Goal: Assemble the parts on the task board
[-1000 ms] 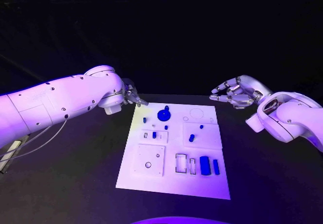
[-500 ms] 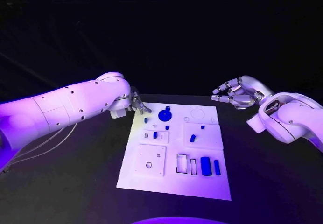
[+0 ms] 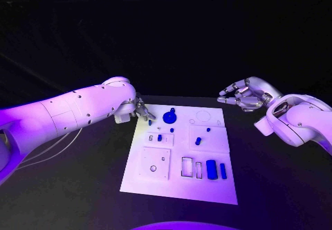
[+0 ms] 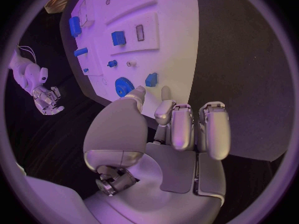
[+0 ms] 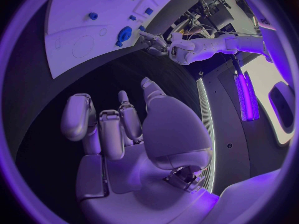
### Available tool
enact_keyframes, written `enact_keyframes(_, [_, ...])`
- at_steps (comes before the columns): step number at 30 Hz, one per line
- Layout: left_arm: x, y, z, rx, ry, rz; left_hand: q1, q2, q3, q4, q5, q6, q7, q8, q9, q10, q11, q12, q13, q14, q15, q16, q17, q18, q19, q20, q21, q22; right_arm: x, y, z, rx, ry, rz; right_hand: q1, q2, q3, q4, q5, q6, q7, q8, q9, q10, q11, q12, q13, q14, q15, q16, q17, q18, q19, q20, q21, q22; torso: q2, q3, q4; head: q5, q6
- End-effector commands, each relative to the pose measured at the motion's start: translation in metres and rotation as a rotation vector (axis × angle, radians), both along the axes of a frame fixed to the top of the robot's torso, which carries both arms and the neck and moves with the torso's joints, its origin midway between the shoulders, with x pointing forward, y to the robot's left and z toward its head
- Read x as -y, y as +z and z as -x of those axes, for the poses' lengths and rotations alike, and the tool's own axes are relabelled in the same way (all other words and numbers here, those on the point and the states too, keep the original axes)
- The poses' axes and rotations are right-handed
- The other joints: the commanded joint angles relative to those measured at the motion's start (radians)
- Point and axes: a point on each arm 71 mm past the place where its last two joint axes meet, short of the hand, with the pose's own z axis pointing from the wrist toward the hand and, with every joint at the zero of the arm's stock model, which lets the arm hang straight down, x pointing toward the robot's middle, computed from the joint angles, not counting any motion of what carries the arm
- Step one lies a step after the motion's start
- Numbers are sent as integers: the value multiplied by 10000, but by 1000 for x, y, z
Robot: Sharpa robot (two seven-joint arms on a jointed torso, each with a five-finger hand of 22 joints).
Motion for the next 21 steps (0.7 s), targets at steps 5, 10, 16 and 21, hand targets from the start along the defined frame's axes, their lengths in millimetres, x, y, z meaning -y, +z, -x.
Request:
enact_keyframes(5, [6, -2, 2, -243, -346, -17, -55, 14, -55, 5, 7, 39, 81, -60, -24, -21, 41, 30, 42, 434, 75, -40, 47, 3, 98, 93, -49, 455, 0, 0, -1, 86, -1, -6, -99, 29, -42, 62, 37, -92, 13, 54, 16, -48, 5, -46, 118, 689, -79, -38, 1155, 79, -58, 3, -47, -16, -15, -3, 6, -8, -2])
enact_keyframes(10, [4, -2, 2, -208, -280, -17, -9, 122, -98, -3, 13, 183, 49, -28, -67, 10, 20, 81, 86, 435, 64, -38, 49, 2, 102, 94, -44, 466, 0, 0, -1, 78, -23, -14, -102, 43, -44, 72, 42, -94, 13, 60, 16, -42, 5, -41, 123, 690, -79, -37, 1157, 77, -51, 3, -38, -8, -9, -5, 9, -11, -6])
enact_keyframes(16, [3, -2, 2, -143, -209, 3, 76, 218, -153, -9, 12, 382, -14, 77, -78, 69, -29, 158, 164, 436, 30, -34, 53, 3, 104, 74, -41, 473, 0, 0, -1, 71, -33, -15, -102, 43, -44, 72, 42, -94, 13, 60, 16, -42, 5, -41, 123, 690, -79, -37, 1157, 77, -51, 3, -38, -8, -4, -3, 9, -8, 4])
enact_keyframes(21, [2, -2, 2, -119, -184, 12, 193, 271, -188, -21, 15, 518, -76, 205, -48, 124, -80, 225, 237, 437, -9, -32, 56, -2, 115, 45, -28, 502, 0, 0, -1, 64, -32, -13, -102, 43, -44, 72, 42, -94, 13, 60, 16, -42, 5, -41, 123, 690, -79, -37, 1157, 77, -51, 3, -38, -8, -5, -2, 7, -7, -8])
